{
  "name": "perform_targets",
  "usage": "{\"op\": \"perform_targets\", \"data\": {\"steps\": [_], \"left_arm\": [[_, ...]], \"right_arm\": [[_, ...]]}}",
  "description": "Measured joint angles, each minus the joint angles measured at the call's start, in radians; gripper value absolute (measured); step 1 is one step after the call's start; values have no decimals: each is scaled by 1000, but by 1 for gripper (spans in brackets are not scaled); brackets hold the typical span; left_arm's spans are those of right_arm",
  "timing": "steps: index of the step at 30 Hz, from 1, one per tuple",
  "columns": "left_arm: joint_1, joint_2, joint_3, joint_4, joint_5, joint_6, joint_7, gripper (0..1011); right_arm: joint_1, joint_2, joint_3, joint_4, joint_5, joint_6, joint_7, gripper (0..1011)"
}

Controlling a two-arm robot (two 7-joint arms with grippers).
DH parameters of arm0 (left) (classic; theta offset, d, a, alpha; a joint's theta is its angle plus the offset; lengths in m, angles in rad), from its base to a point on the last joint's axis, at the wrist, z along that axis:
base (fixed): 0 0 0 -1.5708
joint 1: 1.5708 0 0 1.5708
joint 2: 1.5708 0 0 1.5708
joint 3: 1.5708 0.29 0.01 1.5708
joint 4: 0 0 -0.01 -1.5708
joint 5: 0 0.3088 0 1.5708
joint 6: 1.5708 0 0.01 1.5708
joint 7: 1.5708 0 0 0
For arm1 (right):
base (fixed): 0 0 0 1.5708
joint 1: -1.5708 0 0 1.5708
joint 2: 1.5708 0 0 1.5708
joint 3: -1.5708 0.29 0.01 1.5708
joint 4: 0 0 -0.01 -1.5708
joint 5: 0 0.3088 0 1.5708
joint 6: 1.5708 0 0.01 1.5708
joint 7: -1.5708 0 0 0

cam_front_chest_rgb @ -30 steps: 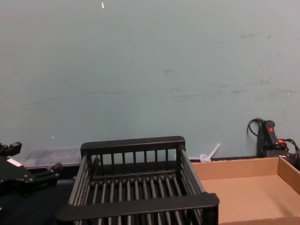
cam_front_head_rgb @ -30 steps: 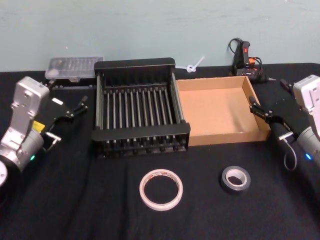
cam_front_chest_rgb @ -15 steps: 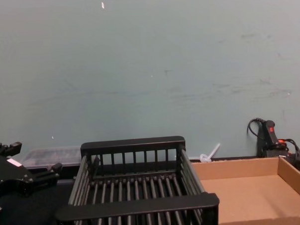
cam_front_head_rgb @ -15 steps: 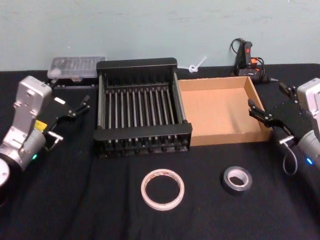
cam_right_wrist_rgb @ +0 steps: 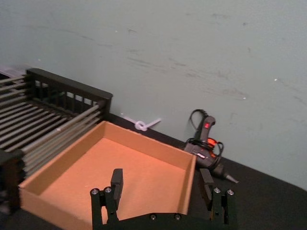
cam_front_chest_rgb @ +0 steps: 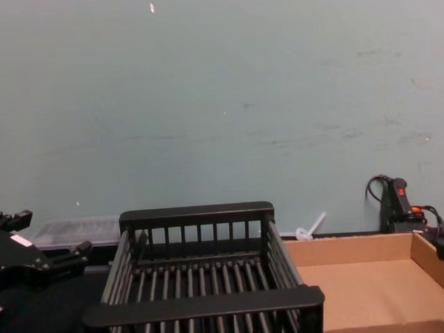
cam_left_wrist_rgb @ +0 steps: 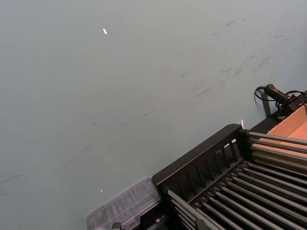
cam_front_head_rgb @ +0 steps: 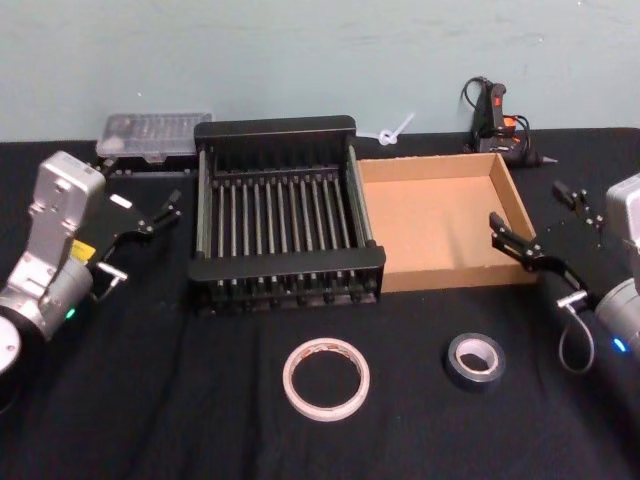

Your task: Pick up the white tape and place it into the black box , Pick up the silver tape and place it into the brown box.

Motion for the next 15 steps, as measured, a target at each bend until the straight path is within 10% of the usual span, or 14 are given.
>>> {"op": "perform_targets", "data": {"steps": [15], "left_arm": [[0, 0, 0, 0, 0, 0, 0, 1001]], "right_arm": [[-131, 15, 39, -153, 33, 96, 30, 1000]]}}
